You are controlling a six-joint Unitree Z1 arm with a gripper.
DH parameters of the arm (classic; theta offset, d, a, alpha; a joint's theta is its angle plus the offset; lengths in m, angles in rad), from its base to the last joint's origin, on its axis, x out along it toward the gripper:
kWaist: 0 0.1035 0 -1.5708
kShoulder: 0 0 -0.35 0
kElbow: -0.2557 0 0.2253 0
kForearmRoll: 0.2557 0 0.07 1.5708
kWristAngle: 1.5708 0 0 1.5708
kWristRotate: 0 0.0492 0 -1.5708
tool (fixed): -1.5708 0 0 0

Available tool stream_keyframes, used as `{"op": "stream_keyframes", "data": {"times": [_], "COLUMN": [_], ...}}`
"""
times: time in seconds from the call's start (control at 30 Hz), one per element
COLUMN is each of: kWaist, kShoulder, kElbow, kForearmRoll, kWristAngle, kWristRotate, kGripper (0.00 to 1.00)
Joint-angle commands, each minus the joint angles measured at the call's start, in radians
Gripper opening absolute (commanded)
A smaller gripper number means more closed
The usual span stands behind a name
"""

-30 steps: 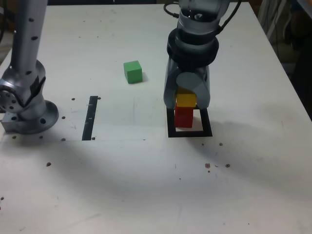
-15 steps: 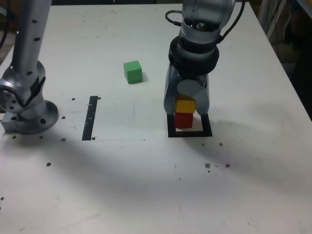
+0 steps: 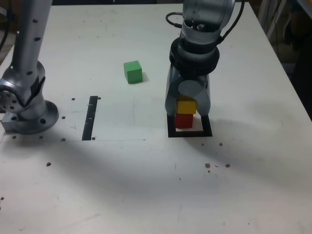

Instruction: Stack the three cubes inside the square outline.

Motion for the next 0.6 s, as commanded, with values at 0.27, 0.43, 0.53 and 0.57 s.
{"op": "stream_keyframes", "data": {"times": [0.27, 0.43, 0.53, 0.57], "kWaist": [0.001, 0.001, 0.008, 0.015], "kShoulder": [-0.037, -0.086, -0.153, -0.181], "kElbow": [0.013, 0.016, 0.031, 0.042], "kForearmRoll": [0.011, 0.054, 0.097, 0.108], "kWristAngle": [-0.007, 0.02, 0.057, 0.068], "kWristRotate": [0.006, 0.002, 0.007, 0.014], "kGripper": [0.92, 0.98, 0.99, 0.99]}}
